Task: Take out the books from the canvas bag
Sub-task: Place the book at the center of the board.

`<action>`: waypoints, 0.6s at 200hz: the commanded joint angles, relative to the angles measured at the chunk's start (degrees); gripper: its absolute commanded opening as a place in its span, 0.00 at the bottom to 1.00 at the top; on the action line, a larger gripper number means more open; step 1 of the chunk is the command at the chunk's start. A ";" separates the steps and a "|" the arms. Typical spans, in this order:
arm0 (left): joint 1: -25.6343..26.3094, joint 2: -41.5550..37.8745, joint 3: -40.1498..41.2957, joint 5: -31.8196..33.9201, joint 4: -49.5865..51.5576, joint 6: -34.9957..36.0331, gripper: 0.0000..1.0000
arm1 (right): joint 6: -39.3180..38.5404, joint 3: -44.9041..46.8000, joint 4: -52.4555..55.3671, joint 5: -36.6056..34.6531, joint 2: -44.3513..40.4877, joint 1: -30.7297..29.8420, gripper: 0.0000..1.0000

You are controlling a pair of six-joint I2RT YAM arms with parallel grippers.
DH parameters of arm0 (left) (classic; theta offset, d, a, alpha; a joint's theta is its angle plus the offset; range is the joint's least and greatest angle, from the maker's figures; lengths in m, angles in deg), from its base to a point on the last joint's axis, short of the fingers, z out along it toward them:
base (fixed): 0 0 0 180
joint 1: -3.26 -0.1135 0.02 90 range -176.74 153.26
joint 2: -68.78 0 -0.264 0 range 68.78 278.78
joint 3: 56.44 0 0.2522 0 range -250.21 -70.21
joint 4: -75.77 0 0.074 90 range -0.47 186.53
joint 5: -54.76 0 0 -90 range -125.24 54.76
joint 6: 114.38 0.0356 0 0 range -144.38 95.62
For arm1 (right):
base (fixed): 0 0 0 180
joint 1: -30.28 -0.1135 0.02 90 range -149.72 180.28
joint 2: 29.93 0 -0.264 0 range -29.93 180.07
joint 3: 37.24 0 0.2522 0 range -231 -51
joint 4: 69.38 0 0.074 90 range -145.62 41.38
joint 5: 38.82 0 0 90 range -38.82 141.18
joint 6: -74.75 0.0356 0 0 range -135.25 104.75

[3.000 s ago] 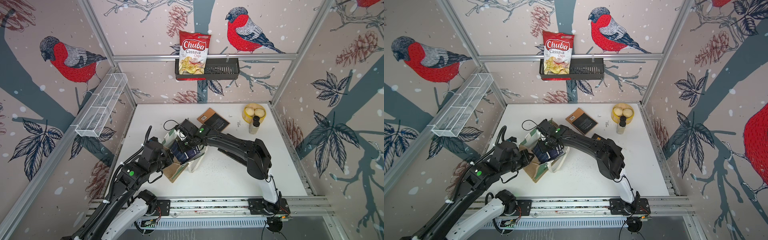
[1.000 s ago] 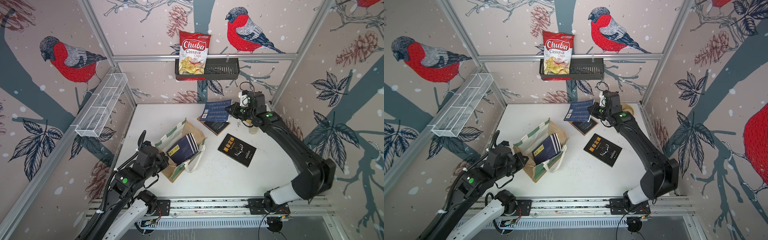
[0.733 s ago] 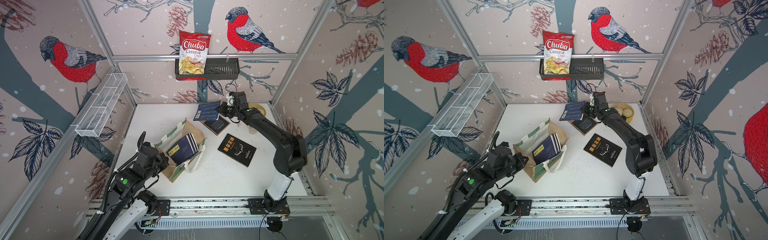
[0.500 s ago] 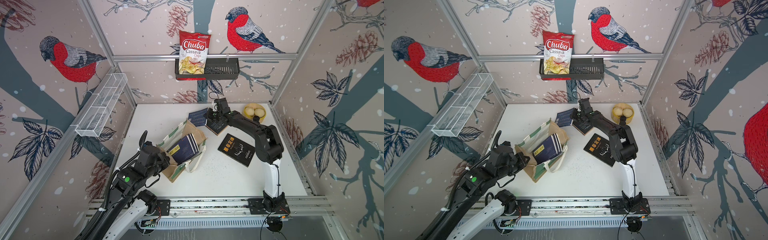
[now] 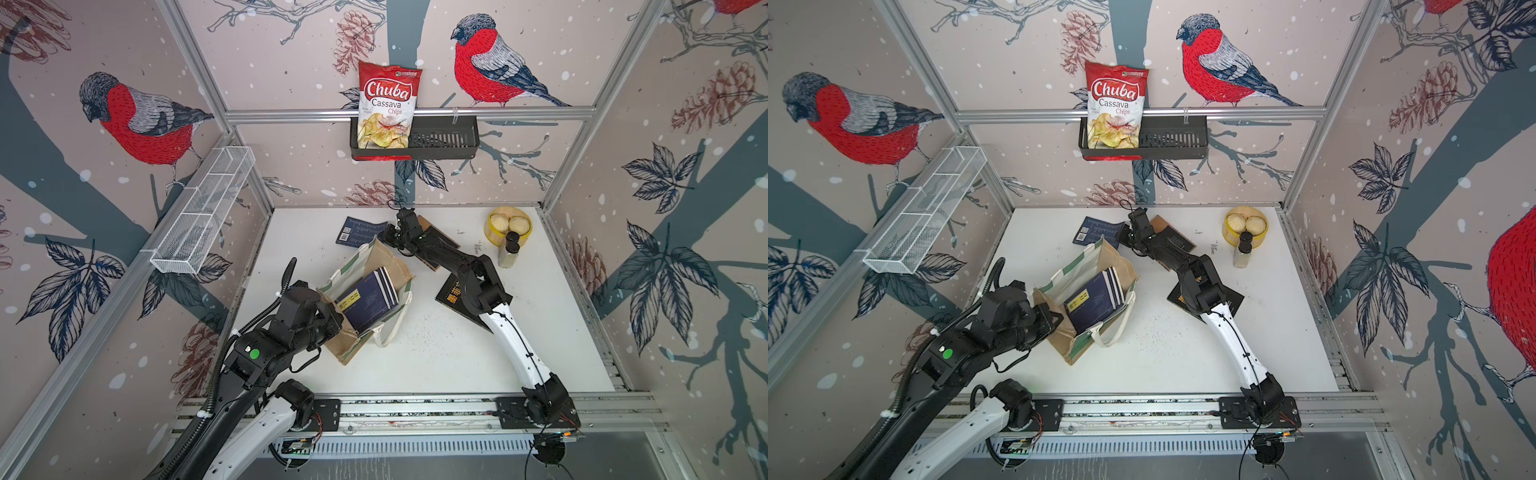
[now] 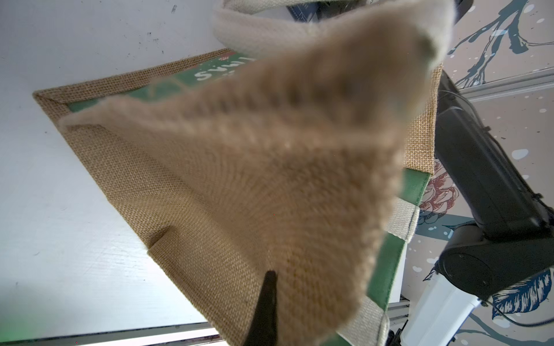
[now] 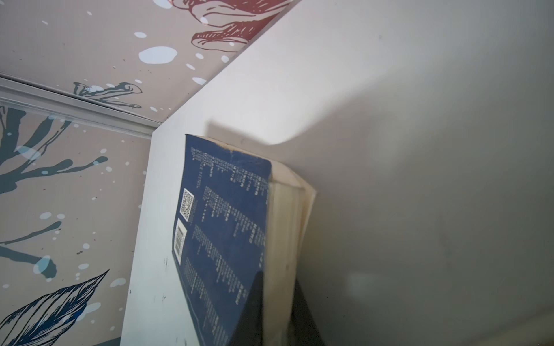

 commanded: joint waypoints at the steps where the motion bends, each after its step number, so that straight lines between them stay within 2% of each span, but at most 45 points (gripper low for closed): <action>1: -0.16 -0.28 -1.34 -0.71 4.55 -0.76 0.00 | 1.34 -0.97 0.27 -2.81 1.54 -0.71 0.53; 15: -0.10 0.00 -2.79 0.14 6.04 -0.34 0.00 | 0.43 -1.83 2.23 -3.09 1.33 -1.03 0.65; 42: -0.16 0.70 -3.87 0.73 6.43 0.40 0.00 | -3.46 -0.33 6.43 -2.69 -2.98 -0.67 0.74; 82: -0.10 1.05 -2.78 0.45 4.45 1.10 0.00 | -8.87 9.11 11.87 -2.49 -17.06 2.77 0.77; 120: -0.10 0.12 -0.67 0.39 1.17 0.19 0.00 | -16.76 11.38 27.94 -6.82 -29.45 4.78 0.78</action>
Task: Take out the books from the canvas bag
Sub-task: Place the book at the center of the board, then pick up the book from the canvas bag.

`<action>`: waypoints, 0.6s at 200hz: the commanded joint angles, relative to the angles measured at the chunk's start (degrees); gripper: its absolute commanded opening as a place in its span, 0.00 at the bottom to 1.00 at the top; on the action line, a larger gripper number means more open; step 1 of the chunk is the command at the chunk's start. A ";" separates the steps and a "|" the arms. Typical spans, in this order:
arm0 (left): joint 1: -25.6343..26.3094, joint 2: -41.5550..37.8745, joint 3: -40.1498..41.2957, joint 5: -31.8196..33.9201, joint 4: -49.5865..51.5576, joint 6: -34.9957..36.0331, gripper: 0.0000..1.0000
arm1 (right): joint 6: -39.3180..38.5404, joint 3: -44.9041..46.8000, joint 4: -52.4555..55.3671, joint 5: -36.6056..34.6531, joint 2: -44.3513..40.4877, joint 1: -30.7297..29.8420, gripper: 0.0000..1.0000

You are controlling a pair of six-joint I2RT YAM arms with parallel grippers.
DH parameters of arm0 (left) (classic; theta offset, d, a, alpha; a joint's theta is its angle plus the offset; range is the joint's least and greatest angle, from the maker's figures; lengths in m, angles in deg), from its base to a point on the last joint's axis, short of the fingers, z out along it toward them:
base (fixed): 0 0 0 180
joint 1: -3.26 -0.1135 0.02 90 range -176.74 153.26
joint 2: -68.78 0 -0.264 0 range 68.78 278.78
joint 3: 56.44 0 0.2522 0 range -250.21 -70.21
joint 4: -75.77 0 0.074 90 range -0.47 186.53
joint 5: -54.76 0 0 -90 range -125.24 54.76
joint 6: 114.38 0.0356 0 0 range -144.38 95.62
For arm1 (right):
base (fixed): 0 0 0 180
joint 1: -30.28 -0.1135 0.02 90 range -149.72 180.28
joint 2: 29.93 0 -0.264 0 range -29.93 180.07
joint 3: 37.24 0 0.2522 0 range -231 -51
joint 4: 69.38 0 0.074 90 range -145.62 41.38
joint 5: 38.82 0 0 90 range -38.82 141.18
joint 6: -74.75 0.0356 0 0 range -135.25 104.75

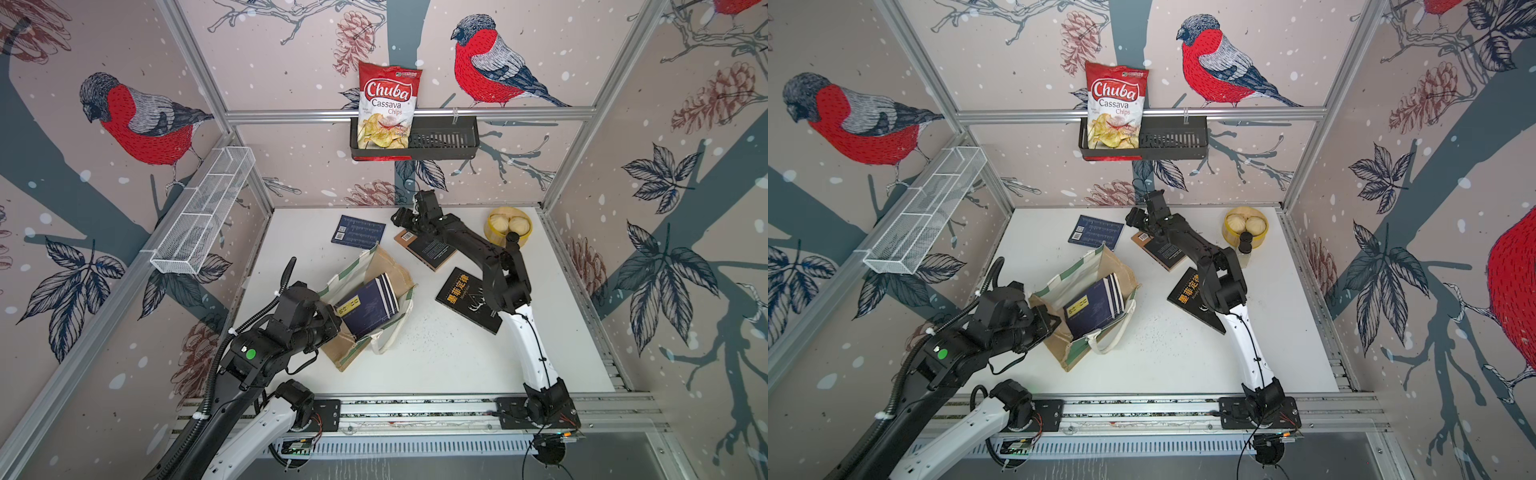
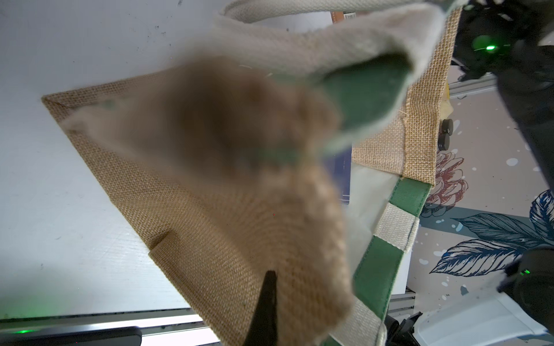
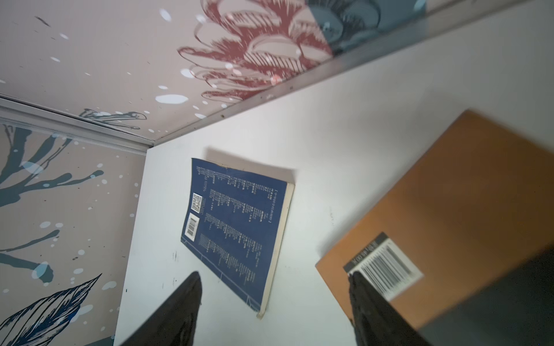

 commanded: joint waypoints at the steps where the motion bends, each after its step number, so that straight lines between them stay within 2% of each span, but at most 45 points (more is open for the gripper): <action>1: -0.14 -0.79 0.86 0.44 -1.81 -1.06 0.00 | -7.02 1.21 11.17 -2.91 -7.65 0.40 0.78; 49: -0.10 -3.40 5.30 -1.75 -11.88 -5.58 0.00 | -13.66 12.98 22.66 -1.38 -23.61 -0.53 0.74; 87: -0.16 -4.44 7.71 -1.12 -12.03 -5.79 0.00 | -19.65 18.16 29.60 -6.03 -33.93 -8.15 0.67; 120: -0.14 -5.82 8.68 -0.86 -11.31 -6.88 0.00 | -18.15 20.44 33.85 -7.29 -39.83 -13.69 0.59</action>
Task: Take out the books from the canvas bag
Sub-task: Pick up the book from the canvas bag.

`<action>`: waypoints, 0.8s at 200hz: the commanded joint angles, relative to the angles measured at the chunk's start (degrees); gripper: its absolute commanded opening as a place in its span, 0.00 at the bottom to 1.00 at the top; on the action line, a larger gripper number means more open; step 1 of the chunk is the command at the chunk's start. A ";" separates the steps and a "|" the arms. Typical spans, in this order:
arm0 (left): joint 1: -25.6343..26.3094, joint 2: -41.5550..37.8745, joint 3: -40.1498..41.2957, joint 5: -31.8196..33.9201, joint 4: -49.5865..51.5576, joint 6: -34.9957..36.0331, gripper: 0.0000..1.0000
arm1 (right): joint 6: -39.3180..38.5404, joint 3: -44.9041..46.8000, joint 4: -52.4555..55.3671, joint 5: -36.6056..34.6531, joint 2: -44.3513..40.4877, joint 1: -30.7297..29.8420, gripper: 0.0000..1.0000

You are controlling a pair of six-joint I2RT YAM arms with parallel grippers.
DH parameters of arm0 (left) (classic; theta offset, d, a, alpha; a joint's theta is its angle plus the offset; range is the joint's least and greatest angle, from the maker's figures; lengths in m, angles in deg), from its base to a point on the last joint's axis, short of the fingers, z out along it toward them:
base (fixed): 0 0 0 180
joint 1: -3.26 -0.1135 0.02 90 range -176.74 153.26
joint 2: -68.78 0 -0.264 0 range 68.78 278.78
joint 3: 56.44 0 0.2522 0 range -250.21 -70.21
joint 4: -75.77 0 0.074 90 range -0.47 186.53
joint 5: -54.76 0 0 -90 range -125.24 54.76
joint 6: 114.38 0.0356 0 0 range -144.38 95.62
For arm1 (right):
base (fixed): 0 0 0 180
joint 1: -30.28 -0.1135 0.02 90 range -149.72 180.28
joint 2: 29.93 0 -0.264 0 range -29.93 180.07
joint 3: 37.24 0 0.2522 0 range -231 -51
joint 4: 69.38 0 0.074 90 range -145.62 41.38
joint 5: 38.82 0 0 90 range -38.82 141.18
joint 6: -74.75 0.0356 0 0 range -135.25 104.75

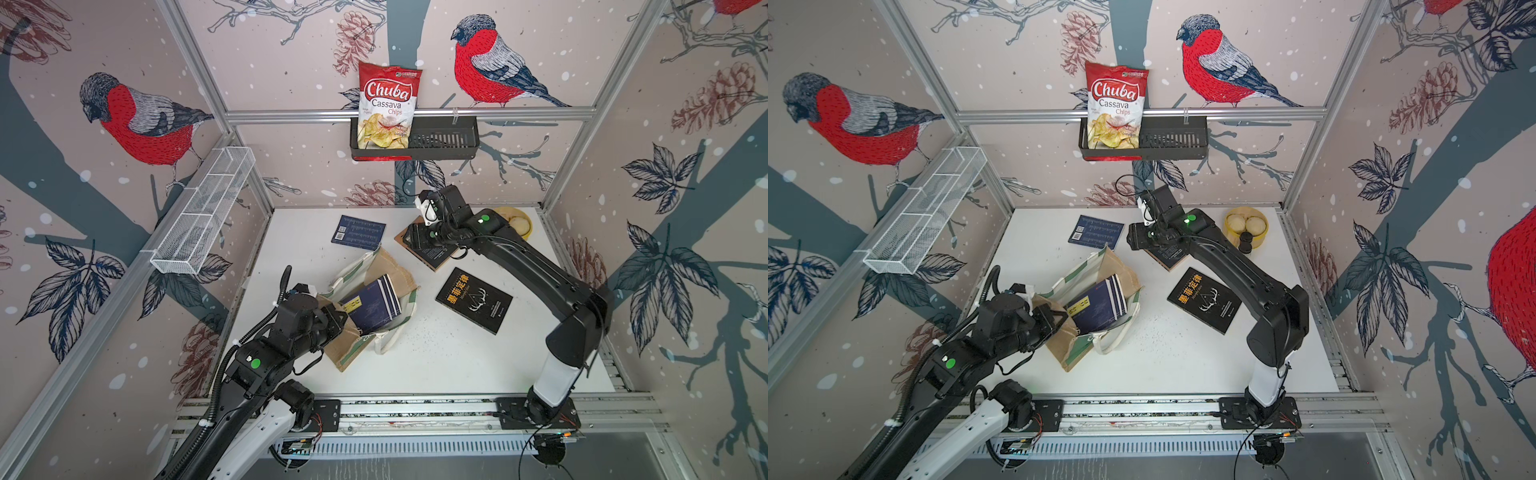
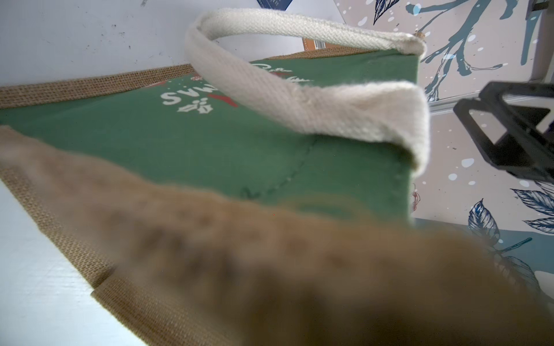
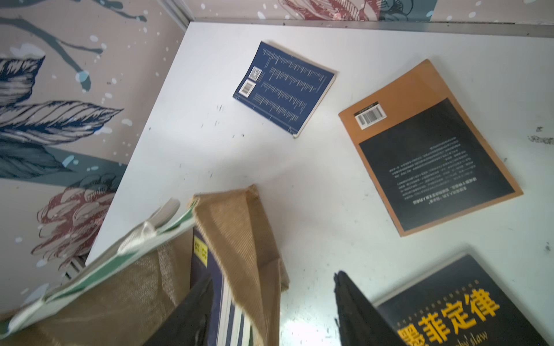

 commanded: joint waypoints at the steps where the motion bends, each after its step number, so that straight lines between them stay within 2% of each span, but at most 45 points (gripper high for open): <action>1: -0.16 -0.73 0.84 0.63 0.09 -1.77 0.00 | -0.55 1.28 5.59 -2.71 -3.19 -3.00 0.59; 32: -0.10 -2.34 2.35 0.77 -0.48 -3.48 0.00 | 1.29 1.92 8.15 -2.67 -4.58 -9.12 0.56; 70: -0.13 -3.46 4.60 -0.16 -2.83 -5.45 0.00 | 2.76 2.87 8.03 -2.15 -0.62 -15.66 0.55; 160: -0.10 -4.95 4.69 0.46 -1.78 -6.67 0.00 | 1.91 4.32 4.31 -2.25 10.44 -17.02 0.56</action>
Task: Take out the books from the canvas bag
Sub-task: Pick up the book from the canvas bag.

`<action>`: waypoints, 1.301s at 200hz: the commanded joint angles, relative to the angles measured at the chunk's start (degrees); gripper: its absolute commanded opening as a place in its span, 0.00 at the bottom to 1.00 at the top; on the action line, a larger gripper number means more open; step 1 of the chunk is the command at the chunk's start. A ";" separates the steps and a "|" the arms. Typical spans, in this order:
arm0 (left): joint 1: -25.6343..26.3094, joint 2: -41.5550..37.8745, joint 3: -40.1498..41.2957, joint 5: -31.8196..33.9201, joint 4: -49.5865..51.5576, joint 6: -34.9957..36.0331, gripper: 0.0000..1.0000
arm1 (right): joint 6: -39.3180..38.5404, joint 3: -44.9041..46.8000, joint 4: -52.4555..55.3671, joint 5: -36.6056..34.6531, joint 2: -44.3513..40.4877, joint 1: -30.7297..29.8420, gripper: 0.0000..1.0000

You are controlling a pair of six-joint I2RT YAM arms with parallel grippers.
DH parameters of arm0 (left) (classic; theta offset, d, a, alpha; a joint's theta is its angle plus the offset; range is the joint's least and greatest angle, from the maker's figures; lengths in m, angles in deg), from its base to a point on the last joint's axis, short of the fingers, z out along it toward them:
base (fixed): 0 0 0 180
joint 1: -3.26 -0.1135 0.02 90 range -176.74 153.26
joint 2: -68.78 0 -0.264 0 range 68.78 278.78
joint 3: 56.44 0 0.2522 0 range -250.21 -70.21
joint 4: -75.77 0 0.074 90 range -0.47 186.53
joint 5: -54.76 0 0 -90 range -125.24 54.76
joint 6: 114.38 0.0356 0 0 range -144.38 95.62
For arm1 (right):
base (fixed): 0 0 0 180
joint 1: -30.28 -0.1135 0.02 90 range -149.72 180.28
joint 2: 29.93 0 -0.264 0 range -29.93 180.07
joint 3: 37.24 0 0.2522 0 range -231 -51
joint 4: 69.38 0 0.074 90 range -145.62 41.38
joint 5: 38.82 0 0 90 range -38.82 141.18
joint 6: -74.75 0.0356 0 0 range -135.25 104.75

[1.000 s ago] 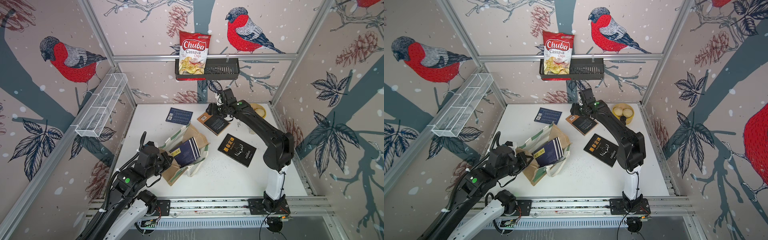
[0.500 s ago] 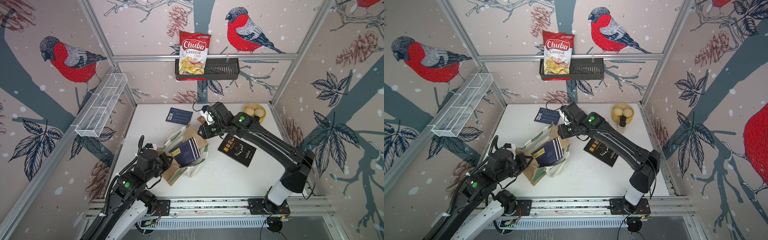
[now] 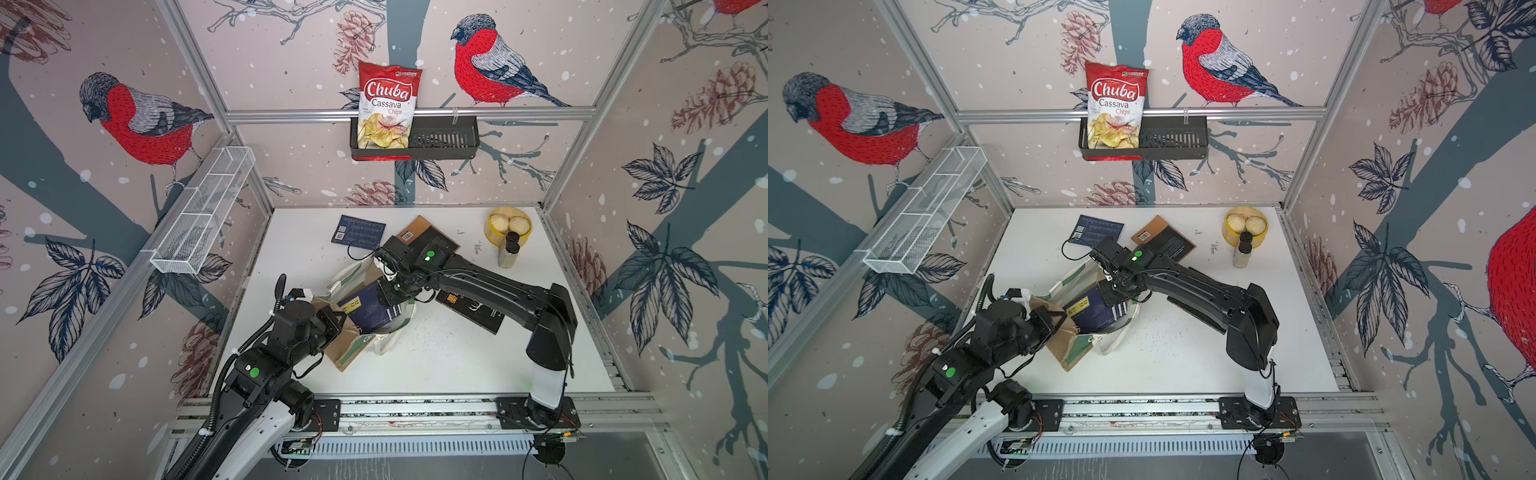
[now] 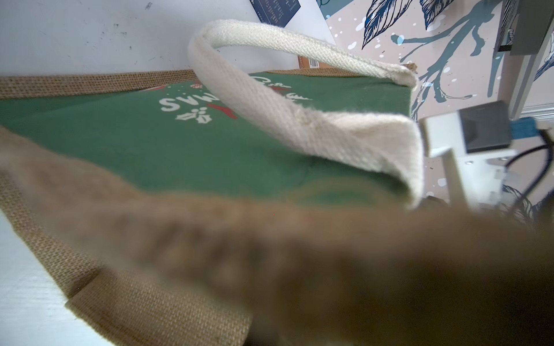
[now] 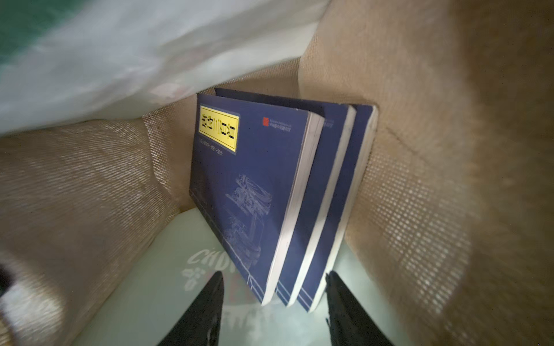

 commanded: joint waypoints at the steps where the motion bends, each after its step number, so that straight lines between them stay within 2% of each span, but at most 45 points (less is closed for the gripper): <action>1: -0.10 -0.48 0.52 -0.80 1.76 -2.11 0.00 | -0.74 0.85 -2.34 -0.78 1.22 0.03 0.56; 47: -0.11 -0.48 0.65 -0.91 1.21 -2.30 0.00 | -0.50 0.87 -4.30 0.59 3.31 -0.06 0.56; 119: -0.08 -0.46 0.50 -1.00 1.72 -2.41 0.00 | -0.85 -3.88 1.40 -3.02 1.82 -1.97 0.56; 189: -0.05 0.58 -0.07 -1.53 2.02 -1.81 0.00 | 1.08 2.36 -4.69 1.10 2.66 -1.70 0.52; 225: -0.07 0.07 -0.40 -1.17 2.94 -1.95 0.00 | 0.62 2.20 -5.00 1.31 3.46 -1.34 0.52; 260: -0.10 0.05 -0.12 -1.36 2.56 -2.05 0.00 | 0.14 1.98 -6.78 4.78 4.78 -1.60 0.51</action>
